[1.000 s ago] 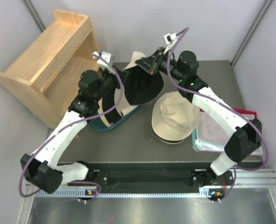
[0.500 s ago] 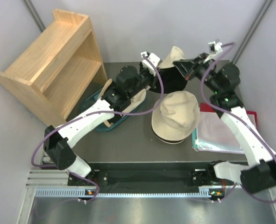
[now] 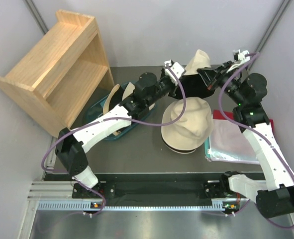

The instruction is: Stack the hats

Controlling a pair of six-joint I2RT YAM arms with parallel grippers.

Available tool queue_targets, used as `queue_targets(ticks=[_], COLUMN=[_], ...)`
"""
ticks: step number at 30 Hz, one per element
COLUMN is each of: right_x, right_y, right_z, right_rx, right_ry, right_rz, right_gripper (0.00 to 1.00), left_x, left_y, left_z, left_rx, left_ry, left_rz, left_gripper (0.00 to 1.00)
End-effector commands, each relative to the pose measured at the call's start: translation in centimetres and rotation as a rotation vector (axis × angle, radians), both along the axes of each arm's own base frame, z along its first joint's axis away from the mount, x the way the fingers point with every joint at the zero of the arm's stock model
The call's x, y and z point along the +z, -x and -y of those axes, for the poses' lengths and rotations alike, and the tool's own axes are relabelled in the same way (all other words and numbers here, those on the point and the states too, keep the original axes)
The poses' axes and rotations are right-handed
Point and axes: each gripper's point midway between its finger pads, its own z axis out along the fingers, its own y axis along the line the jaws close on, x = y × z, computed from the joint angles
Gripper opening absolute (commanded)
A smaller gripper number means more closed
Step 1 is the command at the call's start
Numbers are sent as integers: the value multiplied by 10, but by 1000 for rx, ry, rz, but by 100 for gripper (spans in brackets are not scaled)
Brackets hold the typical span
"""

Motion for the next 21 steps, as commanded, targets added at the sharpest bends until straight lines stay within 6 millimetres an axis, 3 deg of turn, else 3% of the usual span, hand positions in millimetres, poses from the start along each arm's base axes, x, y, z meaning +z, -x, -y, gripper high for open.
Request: queue_targets(ticks=[1,3,4,11,21], right_x=[36,25,20,-33,-97], right_y=[21,32,34,79,110], right_z=[26,31,35,43,46], right_rx=[-102,-119,-141,-160,-160], right_ry=[-8,-23,-28,-92,-102], right_rz=[127,84,64,-85,-279], right_gripper=[0,0,0,0,0], left_x=[24,25,12,-20,-66], left_y=[10,24,31,61,97], left_z=[-20,-20,-17,-16,-25], left_rx=[11,-24,-37,-10,69], left_ry=[46,47,24,-99,-203], left_rz=[122,147,138,144,129], left_gripper=[0,0,0,0,0])
